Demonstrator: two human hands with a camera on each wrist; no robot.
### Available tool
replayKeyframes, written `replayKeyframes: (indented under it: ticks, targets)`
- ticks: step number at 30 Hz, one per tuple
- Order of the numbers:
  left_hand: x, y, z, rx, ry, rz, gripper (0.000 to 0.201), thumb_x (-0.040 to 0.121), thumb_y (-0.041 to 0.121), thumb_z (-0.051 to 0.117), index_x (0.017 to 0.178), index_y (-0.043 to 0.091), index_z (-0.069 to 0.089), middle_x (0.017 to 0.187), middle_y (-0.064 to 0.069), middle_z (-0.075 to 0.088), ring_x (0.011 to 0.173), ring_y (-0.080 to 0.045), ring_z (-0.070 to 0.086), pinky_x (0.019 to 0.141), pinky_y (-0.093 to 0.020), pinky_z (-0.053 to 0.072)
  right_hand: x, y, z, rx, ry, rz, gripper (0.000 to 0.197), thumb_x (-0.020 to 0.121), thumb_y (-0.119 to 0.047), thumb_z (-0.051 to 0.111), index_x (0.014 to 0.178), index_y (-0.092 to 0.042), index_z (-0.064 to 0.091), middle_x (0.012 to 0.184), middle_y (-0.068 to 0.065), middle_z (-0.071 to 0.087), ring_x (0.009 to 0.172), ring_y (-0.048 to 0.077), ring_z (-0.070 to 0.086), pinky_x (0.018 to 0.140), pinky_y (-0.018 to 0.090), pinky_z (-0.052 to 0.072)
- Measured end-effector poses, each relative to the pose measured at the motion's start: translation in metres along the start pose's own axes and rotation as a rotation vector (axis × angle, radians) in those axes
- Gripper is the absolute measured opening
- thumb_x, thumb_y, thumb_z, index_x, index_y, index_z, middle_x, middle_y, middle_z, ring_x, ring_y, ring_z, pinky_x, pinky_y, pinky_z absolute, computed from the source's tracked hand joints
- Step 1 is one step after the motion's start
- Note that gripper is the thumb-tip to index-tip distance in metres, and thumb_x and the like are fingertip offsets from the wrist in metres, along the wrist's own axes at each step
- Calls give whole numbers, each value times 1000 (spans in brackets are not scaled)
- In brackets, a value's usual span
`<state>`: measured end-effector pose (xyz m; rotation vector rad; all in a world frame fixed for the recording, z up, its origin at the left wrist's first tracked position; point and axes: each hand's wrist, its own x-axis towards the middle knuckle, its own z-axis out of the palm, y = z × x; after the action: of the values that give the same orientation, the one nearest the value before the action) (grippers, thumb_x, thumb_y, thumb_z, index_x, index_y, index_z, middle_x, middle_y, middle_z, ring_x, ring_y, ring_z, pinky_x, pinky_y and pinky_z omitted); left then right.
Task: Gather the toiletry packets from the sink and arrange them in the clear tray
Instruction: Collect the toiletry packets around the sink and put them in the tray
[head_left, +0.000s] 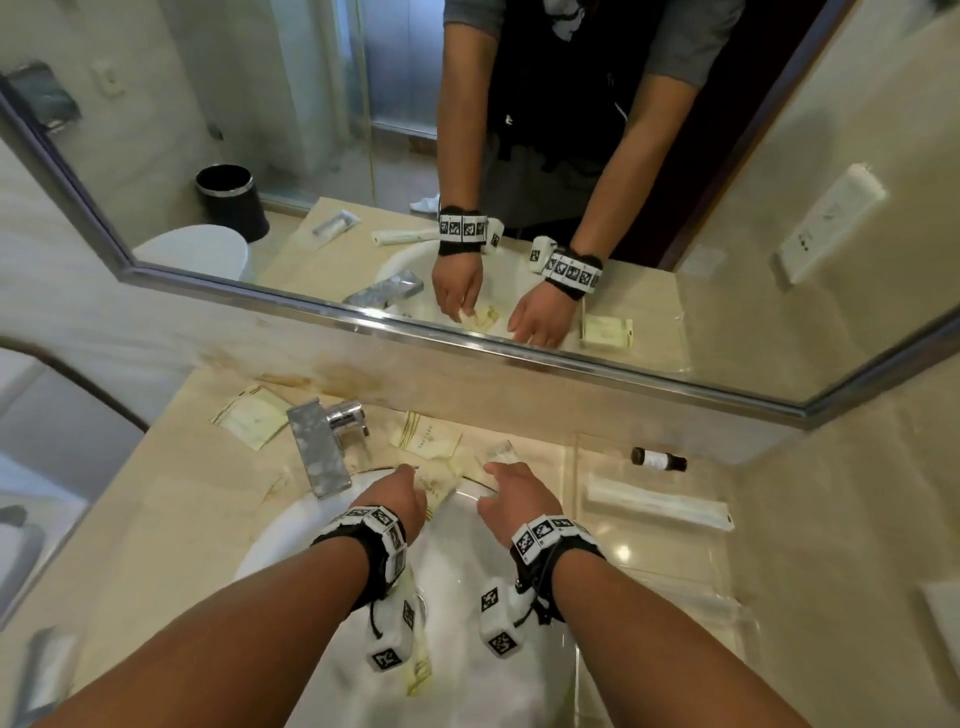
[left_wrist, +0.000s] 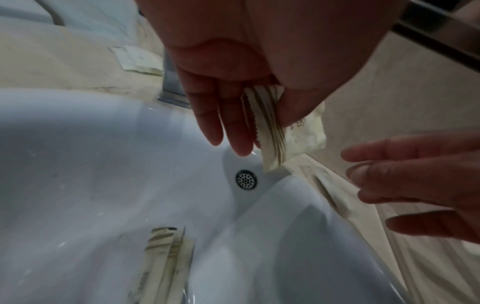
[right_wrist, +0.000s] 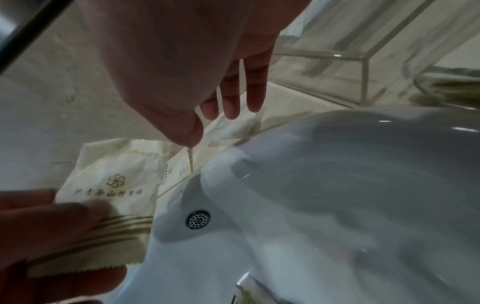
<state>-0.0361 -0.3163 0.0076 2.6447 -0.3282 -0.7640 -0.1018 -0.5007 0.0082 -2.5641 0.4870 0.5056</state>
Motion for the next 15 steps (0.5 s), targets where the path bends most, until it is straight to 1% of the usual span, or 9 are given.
replayKeyframes:
  ticks: [3,6,8,11,12,13,15]
  targets:
    - [12,2,-1,27,6,-64,29,99,30,42,119,10,49,110,-11,65,101,-30,63,82,-34,48,15,-5,4,-29,-28,8,56,90,-35,51,146,-30,46,155,-2,35,134,22,42,109,34,39]
    - [29,6,-3,-25,0,-83,30,100,27,41,120,6,49,115,-14,62,105,-30,61,80,-32,45,28,-5,7,-69,-34,39,57,90,-33,52,146,-34,44,159,-4,26,140,22,31,109,34,36]
    - [38,10,-3,-47,-1,-120,31,100,26,42,122,5,49,119,-15,60,108,-31,60,82,-32,45,36,-2,7,-81,-31,78,58,89,-30,51,146,-34,41,159,-3,23,139,24,32,106,36,40]
    - [49,18,-3,-45,-20,-171,29,98,22,43,121,7,50,121,-15,59,109,-31,60,80,-32,44,46,6,3,-53,-33,141,62,88,-21,47,148,-33,36,154,1,27,135,27,34,101,38,43]
    - [52,21,-3,-32,-39,-178,29,97,21,44,122,7,50,121,-14,58,108,-31,60,80,-32,44,49,10,2,-54,-31,147,62,88,-21,47,148,-33,35,152,2,29,134,28,35,99,39,44]
    - [56,23,-3,-17,-52,-185,30,97,19,44,124,8,50,122,-14,56,108,-31,59,82,-33,46,50,14,2,-59,-23,144,61,89,-22,48,147,-34,35,150,3,31,132,28,37,98,39,45]
    - [64,29,-6,-7,-59,-195,35,96,18,42,129,10,48,125,-14,52,109,-32,59,90,-37,50,55,21,2,-73,-13,125,60,89,-24,50,146,-35,35,145,4,35,128,29,41,94,39,48]
